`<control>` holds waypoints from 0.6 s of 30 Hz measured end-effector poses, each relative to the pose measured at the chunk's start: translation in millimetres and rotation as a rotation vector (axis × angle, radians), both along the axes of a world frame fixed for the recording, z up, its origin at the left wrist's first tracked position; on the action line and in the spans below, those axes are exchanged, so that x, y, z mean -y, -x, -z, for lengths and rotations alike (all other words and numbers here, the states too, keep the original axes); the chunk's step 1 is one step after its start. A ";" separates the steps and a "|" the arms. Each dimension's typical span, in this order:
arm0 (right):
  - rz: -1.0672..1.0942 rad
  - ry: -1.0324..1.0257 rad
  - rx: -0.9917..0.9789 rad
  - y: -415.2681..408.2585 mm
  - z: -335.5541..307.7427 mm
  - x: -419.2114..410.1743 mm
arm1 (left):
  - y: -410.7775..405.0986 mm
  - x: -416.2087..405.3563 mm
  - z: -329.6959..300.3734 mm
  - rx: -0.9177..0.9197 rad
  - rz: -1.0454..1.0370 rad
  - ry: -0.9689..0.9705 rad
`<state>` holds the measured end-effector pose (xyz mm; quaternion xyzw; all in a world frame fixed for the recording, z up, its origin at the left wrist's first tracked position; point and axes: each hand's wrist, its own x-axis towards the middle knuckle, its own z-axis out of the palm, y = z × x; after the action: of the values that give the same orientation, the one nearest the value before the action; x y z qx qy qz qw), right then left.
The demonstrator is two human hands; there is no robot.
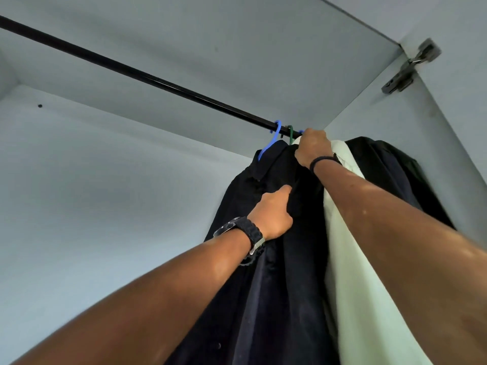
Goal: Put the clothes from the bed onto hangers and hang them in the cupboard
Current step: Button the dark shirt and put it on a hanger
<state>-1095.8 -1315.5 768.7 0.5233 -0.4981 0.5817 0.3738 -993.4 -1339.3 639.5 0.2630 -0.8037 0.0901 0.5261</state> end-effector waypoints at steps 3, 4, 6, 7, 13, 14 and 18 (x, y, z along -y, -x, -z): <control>-0.091 -0.108 -0.028 3.4 7.8 -15.1 | -4.1 -8.2 10.5 0.016 0.027 -0.025; -0.137 -0.145 -0.020 4.8 13.8 -21.2 | -6.5 -8.7 15.6 0.009 0.041 -0.035; -0.242 -0.197 0.051 8.0 29.4 -31.1 | -11.3 -9.8 27.0 -0.021 0.078 -0.038; -0.285 -0.220 0.089 8.9 38.8 -34.4 | -13.2 -10.0 33.1 -0.042 0.103 -0.042; -0.529 -0.425 0.307 5.5 98.9 -47.2 | -14.7 -21.2 67.4 -0.176 0.212 -0.069; -0.616 -0.453 0.349 3.2 106.3 -52.9 | -12.3 -27.2 72.3 -0.200 0.239 -0.066; -0.822 -0.477 0.480 7.0 126.9 -71.2 | -2.3 -54.3 89.9 -0.290 0.360 -0.061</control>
<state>-1102.8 -1244.3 641.8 0.5981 -0.4419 0.6540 -0.1389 -991.1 -1284.9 549.7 0.1414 -0.7559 -0.0683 0.6355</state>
